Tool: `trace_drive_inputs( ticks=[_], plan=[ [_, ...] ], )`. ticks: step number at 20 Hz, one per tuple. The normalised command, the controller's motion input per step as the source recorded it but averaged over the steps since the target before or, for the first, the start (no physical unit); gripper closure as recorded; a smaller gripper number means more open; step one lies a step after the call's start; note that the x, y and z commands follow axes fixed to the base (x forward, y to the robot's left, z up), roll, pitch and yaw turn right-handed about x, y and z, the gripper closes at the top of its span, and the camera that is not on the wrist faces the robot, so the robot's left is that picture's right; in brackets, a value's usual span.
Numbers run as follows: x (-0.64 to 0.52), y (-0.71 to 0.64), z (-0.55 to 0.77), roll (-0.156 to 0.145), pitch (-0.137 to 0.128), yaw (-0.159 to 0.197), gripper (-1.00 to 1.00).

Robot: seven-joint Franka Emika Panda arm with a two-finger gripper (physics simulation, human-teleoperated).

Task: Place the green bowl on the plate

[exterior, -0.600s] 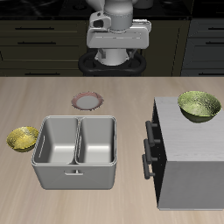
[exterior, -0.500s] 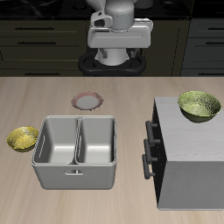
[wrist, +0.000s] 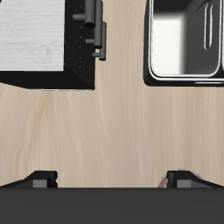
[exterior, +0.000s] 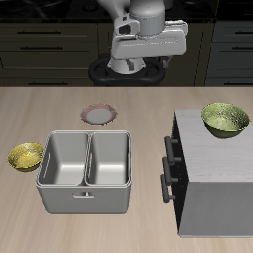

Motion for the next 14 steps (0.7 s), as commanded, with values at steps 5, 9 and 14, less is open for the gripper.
trace_drive_inputs(
  ticks=[5, 9, 14],
  plan=[
    [0.55, 0.46, 0.14, 0.033, -0.012, 0.010, -1.00],
    [0.34, 0.34, 0.11, 0.045, 0.010, 0.001, -1.00],
    [0.37, 0.28, 0.12, 0.026, -0.007, 0.012, -1.00]
  ],
)
